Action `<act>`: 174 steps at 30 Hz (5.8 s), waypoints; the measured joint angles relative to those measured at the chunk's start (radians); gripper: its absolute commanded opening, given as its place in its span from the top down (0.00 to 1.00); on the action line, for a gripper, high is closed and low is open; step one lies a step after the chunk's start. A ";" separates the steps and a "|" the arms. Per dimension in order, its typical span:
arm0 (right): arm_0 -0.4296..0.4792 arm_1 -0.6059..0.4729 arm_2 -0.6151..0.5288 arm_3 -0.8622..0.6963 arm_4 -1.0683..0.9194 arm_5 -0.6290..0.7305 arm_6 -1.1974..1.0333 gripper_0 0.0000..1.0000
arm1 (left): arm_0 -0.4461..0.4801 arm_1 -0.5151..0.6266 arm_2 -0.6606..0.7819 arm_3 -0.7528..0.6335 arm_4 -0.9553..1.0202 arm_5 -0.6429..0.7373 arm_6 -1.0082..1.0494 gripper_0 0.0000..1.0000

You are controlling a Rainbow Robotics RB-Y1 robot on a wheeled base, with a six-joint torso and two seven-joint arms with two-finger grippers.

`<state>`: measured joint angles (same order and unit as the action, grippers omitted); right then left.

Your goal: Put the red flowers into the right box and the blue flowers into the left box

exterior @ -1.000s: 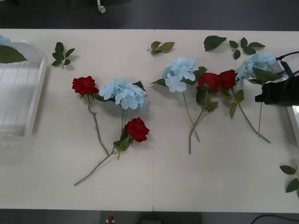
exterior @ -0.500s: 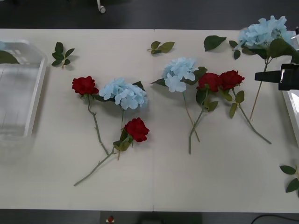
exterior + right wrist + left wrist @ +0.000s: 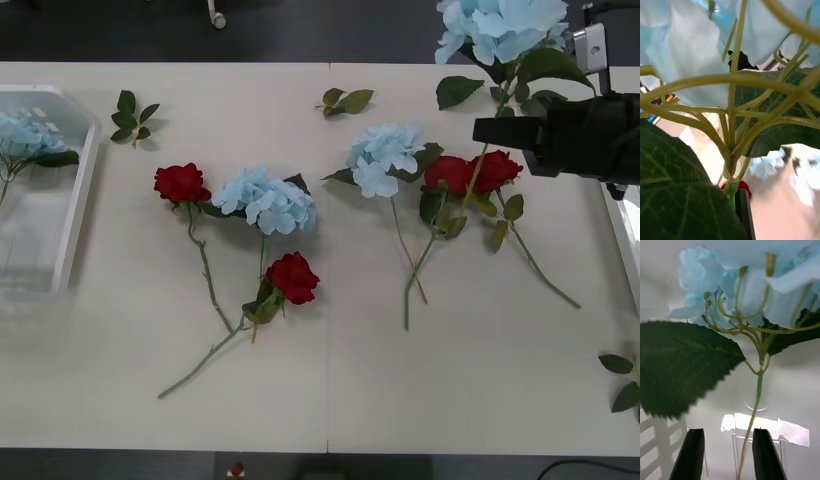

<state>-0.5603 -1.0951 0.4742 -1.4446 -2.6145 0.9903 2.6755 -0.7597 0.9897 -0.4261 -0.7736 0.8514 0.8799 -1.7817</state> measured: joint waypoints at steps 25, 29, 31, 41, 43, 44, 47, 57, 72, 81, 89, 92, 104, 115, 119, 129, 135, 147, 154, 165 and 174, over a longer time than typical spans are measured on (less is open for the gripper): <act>-0.317 0.440 0.082 0.149 0.314 -0.057 -0.226 1.00 | 0.000 0.039 0.556 -0.306 0.074 0.549 -0.243 0.00; -0.363 0.516 0.075 0.240 0.314 -0.057 -0.225 1.00 | 0.000 0.039 0.569 -0.312 0.209 0.614 -0.384 0.00; -0.382 0.549 0.068 0.279 0.314 -0.057 -0.224 1.00 | 0.003 0.040 0.569 -0.312 0.305 0.627 -0.440 0.00; -0.409 0.581 0.064 0.311 0.297 -0.038 -0.196 1.00 | 0.123 0.046 0.487 -0.313 0.994 0.628 -0.668 0.00; -0.409 0.581 0.064 0.311 0.297 -0.020 -0.195 1.00 | 0.126 0.054 0.399 -0.313 1.120 0.628 -0.668 0.00; -0.409 0.581 0.064 0.311 0.297 -0.016 -0.195 1.00 | 0.126 0.059 0.346 -0.313 1.200 0.625 -0.668 0.00; -0.409 0.581 0.064 0.311 0.297 -0.014 -0.195 1.00 | 0.125 0.069 0.189 -0.332 1.384 0.590 -0.668 0.00; -0.409 0.580 0.064 0.311 0.291 0.009 -0.194 1.00 | 0.125 -0.046 0.139 -0.465 1.471 0.517 -0.668 0.00; -0.409 0.579 0.064 0.311 0.276 0.011 -0.193 1.00 | 0.125 -0.243 0.150 -0.502 1.410 0.430 -0.667 0.00; -0.409 0.579 0.064 0.311 0.254 0.025 -0.193 1.00 | 0.125 -0.323 0.150 -0.525 1.328 0.395 -0.642 0.84; -0.409 0.579 0.064 0.311 0.254 0.026 -0.193 1.00 | 0.125 -0.352 0.150 -0.531 1.313 0.387 -0.633 1.00; -0.409 0.579 0.064 0.311 0.254 0.026 -0.193 1.00 | 0.125 -0.352 0.150 -0.531 1.313 0.387 -0.606 1.00; -0.409 0.579 0.064 0.311 0.237 0.038 -0.192 1.00 | 0.125 -0.352 0.150 -0.533 1.314 0.387 -0.605 1.00; -0.409 0.566 0.064 0.311 0.258 0.054 -0.192 0.00 | 0.125 -0.352 0.150 -0.534 1.314 0.387 -0.605 1.00; -0.409 0.553 0.064 0.311 0.257 0.061 -0.192 0.00 | 0.125 -0.352 0.150 -0.534 1.322 0.387 -0.605 1.00; -0.409 0.550 0.064 0.311 0.250 0.077 -0.156 0.00 | 0.125 -0.298 0.154 -0.534 1.336 0.398 -0.605 1.00; -0.409 0.523 0.064 0.310 0.249 0.112 -0.156 0.00 | 0.126 -0.183 0.232 -0.534 1.302 0.460 -0.605 1.00; -0.410 0.238 0.208 0.087 0.345 0.114 -0.309 0.00 | 0.280 0.002 0.629 -0.533 1.062 0.591 -0.576 1.00; -0.415 0.020 0.410 -0.053 0.445 0.026 -0.405 0.00 | 0.415 0.098 0.770 -0.532 0.886 0.590 -0.576 1.00; -0.415 -0.012 0.330 0.060 0.861 0.270 -0.614 0.00 | 0.580 0.168 0.880 -0.532 0.635 0.439 -0.575 1.00; -0.415 0.020 0.300 0.221 1.111 0.367 -0.681 0.00 | 0.587 0.179 0.768 -0.506 0.448 0.325 -0.516 1.00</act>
<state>-0.9756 -1.0752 0.7740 -1.2236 -1.5037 1.3575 1.9944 -0.1730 1.1688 0.3416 -1.2791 1.2997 1.2051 -2.2975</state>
